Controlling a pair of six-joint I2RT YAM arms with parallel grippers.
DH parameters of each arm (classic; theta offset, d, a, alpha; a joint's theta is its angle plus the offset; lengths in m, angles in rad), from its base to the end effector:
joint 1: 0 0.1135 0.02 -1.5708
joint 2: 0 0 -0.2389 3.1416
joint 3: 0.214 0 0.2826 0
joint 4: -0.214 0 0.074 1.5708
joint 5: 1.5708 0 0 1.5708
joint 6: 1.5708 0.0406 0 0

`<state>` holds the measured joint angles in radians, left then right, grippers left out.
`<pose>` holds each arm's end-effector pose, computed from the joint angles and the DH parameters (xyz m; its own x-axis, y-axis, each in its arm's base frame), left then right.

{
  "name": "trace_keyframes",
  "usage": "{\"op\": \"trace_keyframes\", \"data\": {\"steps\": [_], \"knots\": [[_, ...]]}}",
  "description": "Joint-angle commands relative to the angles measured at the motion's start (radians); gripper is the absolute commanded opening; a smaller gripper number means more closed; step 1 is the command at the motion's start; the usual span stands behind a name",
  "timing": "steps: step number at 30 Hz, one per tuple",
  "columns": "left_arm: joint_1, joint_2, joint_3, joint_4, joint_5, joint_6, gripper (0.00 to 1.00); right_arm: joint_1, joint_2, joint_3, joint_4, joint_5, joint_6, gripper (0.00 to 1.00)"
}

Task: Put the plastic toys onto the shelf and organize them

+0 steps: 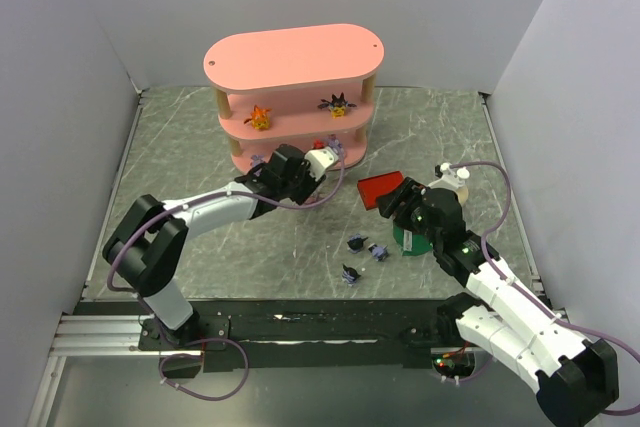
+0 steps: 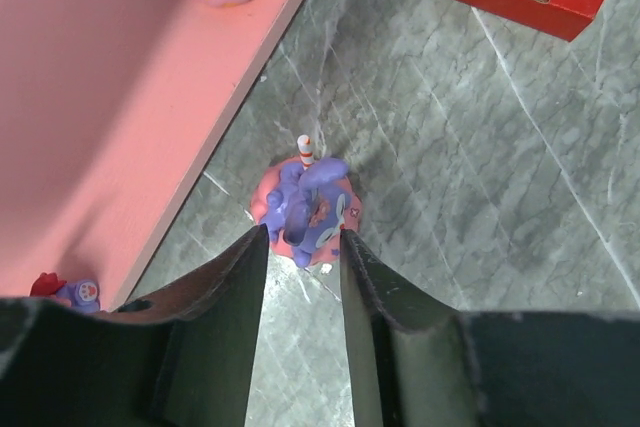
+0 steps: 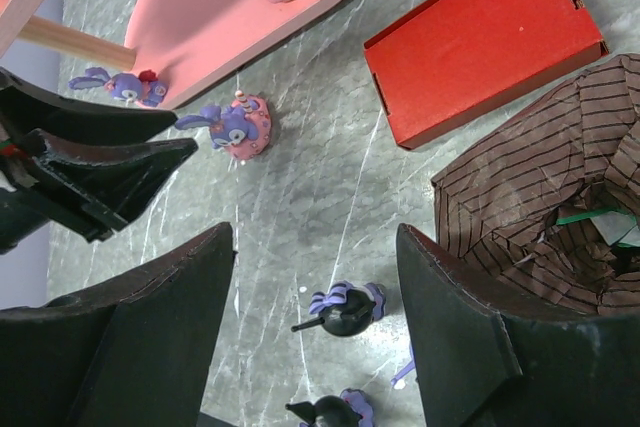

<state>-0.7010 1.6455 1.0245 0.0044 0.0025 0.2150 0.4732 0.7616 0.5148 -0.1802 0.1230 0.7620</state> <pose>0.2986 -0.2522 0.1736 -0.2938 0.5271 -0.7974 0.7259 0.6657 0.1726 0.2102 0.1020 0.2218 -0.5103 0.5085 -0.6936 -0.0008 0.8062 0.5916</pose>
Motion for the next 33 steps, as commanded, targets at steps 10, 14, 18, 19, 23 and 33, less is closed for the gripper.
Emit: {"op": "trace_keyframes", "data": {"steps": [10, 14, 18, 19, 23, 33], "knots": [[-0.003, 0.031, 0.040, 0.039, 0.001, 0.011, 0.27, -0.012, -0.013, -0.010, 0.019, 0.021, -0.001, 0.73], [-0.003, 0.046, 0.046, 0.045, -0.033, 0.012, 0.07, -0.012, -0.016, -0.013, 0.016, 0.021, -0.001, 0.73], [-0.003, 0.056, 0.046, 0.060, -0.085, 0.006, 0.01, -0.015, -0.015, -0.012, 0.016, 0.021, -0.001, 0.73], [-0.003, 0.054, 0.045, 0.069, -0.091, 0.006, 0.01, -0.016, -0.015, -0.012, 0.016, 0.023, -0.001, 0.73], [-0.003, 0.036, 0.026, 0.095, -0.125, 0.012, 0.01, -0.016, -0.015, -0.012, 0.018, 0.020, -0.001, 0.73], [-0.003, -0.052, -0.018, 0.184, -0.191, 0.109, 0.01, -0.021, -0.013, -0.010, 0.018, 0.020, -0.003, 0.73]]}}
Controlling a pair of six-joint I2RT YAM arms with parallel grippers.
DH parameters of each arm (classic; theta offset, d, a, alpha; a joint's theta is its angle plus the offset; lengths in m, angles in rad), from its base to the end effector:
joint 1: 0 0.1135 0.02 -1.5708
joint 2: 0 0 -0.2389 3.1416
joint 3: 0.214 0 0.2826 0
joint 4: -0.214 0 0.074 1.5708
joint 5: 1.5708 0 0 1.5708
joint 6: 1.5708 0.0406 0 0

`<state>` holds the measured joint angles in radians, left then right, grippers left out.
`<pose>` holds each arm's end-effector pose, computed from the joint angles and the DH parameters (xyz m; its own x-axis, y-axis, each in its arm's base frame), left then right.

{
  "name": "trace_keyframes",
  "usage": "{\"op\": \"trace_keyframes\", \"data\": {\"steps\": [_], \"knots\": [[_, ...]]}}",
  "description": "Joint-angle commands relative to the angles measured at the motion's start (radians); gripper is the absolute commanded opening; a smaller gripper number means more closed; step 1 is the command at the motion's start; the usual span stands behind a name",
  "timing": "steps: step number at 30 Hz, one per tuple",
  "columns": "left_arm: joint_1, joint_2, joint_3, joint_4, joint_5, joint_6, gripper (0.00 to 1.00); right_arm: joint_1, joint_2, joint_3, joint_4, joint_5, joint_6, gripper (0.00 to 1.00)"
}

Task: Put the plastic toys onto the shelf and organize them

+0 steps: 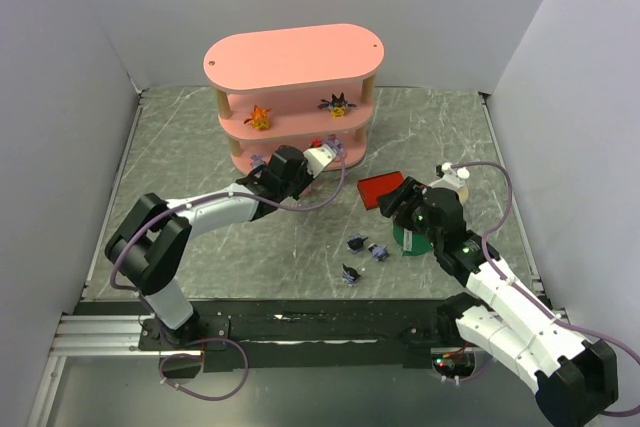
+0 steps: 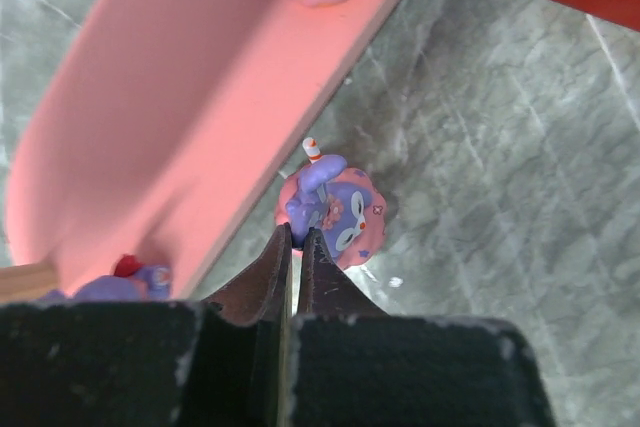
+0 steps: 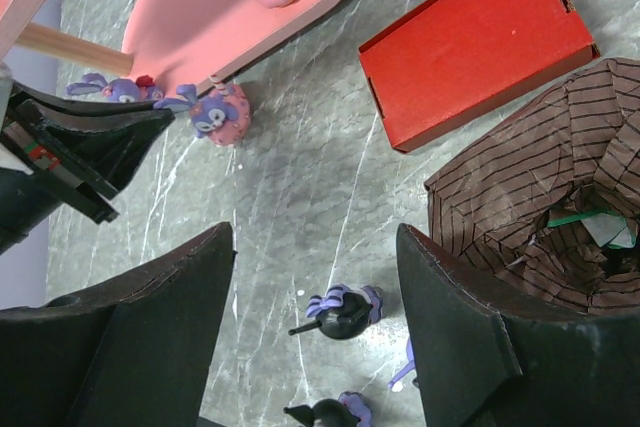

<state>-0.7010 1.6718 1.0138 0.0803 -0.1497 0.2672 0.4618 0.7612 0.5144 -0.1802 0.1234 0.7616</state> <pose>0.3057 -0.2501 0.1675 -0.2593 0.5605 -0.7865 0.6332 0.7136 0.2997 0.2113 0.0996 0.2217 -0.5042 0.5140 -0.6939 0.0084 0.8065 0.5912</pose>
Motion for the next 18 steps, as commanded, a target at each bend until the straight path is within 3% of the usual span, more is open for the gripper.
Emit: {"op": "trace_keyframes", "data": {"steps": [1, 10, 18], "knots": [[-0.003, -0.081, -0.009, 0.116, -0.042, 0.070, 0.01, -0.009, -0.011, -0.008, 0.018, 0.019, -0.002, 0.73], [0.001, -0.078, -0.001, 0.165, -0.060, 0.133, 0.01, -0.014, -0.011, -0.005, 0.010, 0.022, -0.007, 0.73], [0.080, -0.058, 0.011, 0.207, 0.021, 0.138, 0.01, -0.018, -0.007, -0.011, 0.018, 0.025, -0.011, 0.73]]}}
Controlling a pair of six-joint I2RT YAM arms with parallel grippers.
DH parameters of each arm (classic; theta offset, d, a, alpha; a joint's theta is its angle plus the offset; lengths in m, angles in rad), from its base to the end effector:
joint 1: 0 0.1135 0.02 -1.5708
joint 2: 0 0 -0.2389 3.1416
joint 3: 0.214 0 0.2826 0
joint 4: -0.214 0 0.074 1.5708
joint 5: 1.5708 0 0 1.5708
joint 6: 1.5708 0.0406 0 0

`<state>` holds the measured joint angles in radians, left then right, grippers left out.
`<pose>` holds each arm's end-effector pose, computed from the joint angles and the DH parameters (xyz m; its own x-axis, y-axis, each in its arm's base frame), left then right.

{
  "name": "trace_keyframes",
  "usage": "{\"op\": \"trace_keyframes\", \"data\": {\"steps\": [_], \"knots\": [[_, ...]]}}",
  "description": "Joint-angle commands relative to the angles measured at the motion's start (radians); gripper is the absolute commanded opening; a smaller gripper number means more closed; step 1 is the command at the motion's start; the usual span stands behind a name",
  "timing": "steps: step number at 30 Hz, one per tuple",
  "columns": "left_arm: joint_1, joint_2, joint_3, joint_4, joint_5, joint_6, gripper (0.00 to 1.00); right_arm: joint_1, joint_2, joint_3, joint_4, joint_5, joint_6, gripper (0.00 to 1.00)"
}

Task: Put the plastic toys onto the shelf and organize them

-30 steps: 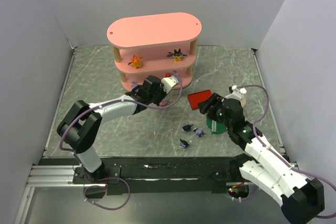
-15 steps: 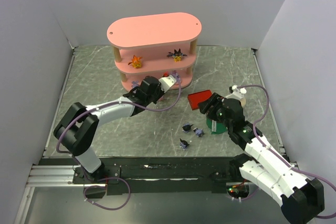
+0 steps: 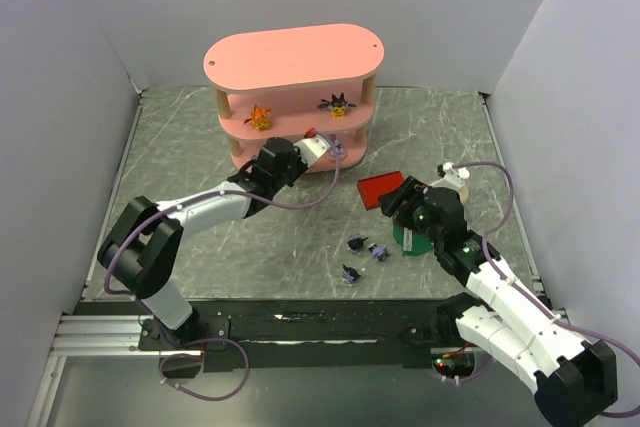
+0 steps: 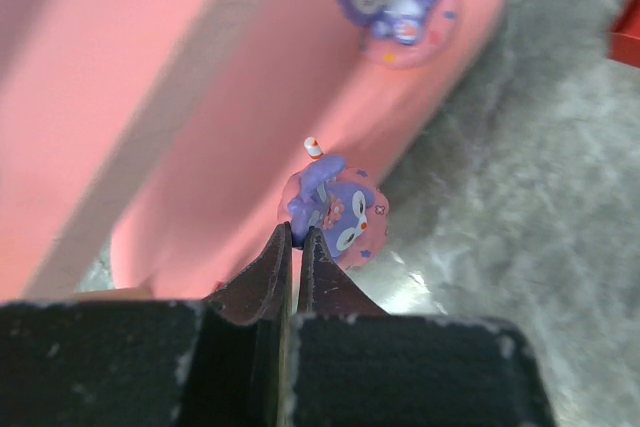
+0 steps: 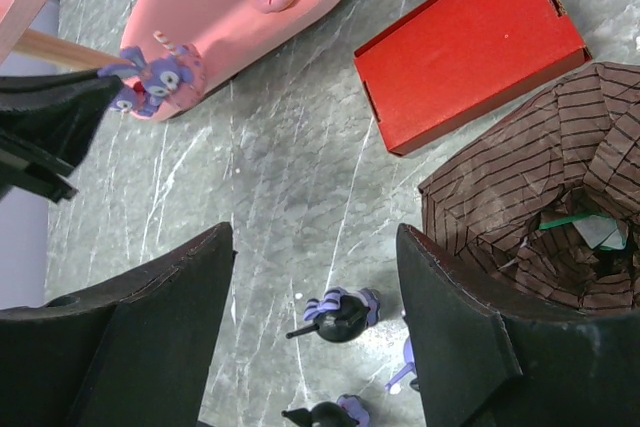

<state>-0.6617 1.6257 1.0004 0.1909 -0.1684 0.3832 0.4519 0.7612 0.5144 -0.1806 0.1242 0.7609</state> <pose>0.3163 -0.2377 0.1911 -0.1263 0.5656 -0.8150 0.5747 0.7113 0.4046 0.2122 0.0974 0.2217 -0.4989 0.5184 -0.6945 0.0168 0.8070 0.5904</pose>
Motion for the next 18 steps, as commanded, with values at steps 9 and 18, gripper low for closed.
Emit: {"op": "trace_keyframes", "data": {"steps": [9, 18], "knots": [[0.088, 0.020, 0.040, 0.137, 0.102, 0.026, 0.01, -0.015, 0.006, -0.017, 0.035, 0.020, -0.006, 0.73], [0.096, 0.063, 0.064, 0.162, 0.129, 0.042, 0.01, -0.022, 0.006, -0.019, 0.032, 0.022, -0.014, 0.73]]}}
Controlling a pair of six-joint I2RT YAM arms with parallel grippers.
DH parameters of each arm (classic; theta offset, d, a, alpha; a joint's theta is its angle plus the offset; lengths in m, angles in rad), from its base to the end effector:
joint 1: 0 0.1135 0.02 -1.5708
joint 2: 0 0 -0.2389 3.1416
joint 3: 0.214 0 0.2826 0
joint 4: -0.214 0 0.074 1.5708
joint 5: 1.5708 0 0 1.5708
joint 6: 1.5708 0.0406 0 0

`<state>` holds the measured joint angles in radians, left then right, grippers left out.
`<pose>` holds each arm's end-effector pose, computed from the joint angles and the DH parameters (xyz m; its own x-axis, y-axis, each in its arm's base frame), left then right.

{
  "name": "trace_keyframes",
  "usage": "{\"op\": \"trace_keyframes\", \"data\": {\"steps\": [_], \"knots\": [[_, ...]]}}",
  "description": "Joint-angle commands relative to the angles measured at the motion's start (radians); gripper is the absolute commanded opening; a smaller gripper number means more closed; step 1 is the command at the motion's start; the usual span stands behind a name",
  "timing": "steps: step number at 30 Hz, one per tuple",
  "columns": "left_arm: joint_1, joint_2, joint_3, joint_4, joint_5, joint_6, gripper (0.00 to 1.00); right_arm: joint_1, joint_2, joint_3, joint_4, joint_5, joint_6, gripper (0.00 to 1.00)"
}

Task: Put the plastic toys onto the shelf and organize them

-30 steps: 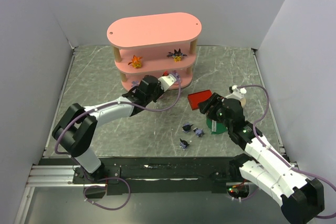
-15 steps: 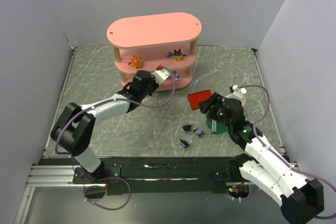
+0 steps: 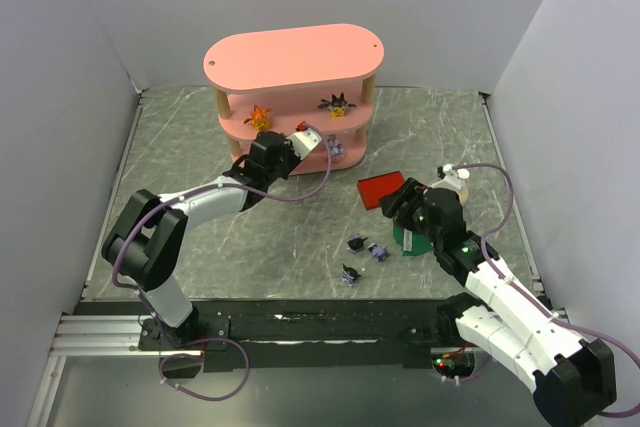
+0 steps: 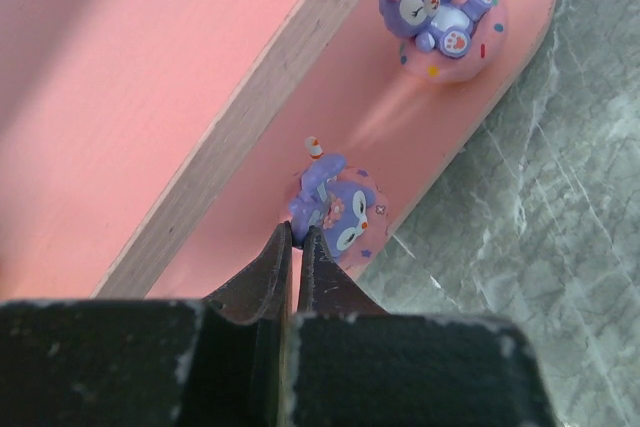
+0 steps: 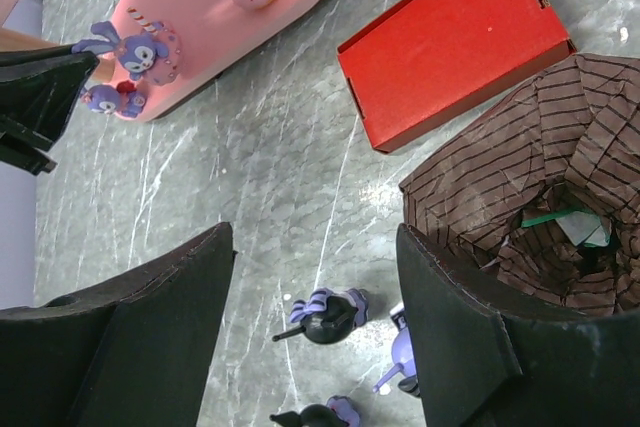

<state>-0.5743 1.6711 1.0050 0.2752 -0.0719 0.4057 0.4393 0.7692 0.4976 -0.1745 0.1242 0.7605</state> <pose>0.3408 -0.2170 0.1841 -0.1021 0.5349 -0.8387 0.5729 0.7209 0.3900 0.2136 0.0948 0.2141 -0.5041 0.5189 -0.6904 0.0367 0.8116 0.5831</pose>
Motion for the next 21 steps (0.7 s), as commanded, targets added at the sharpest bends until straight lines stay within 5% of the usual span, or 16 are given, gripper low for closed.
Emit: {"op": "trace_keyframes", "data": {"steps": [1, 21], "knots": [[0.010, 0.022, 0.066, 0.075, 0.034, 0.019, 0.01, -0.011, -0.002, -0.002, 0.026, 0.022, -0.012, 0.73], [0.028, 0.050, 0.096, 0.022, 0.098, 0.045, 0.15, -0.027, 0.025, -0.008, 0.047, 0.000, -0.009, 0.73]]}}
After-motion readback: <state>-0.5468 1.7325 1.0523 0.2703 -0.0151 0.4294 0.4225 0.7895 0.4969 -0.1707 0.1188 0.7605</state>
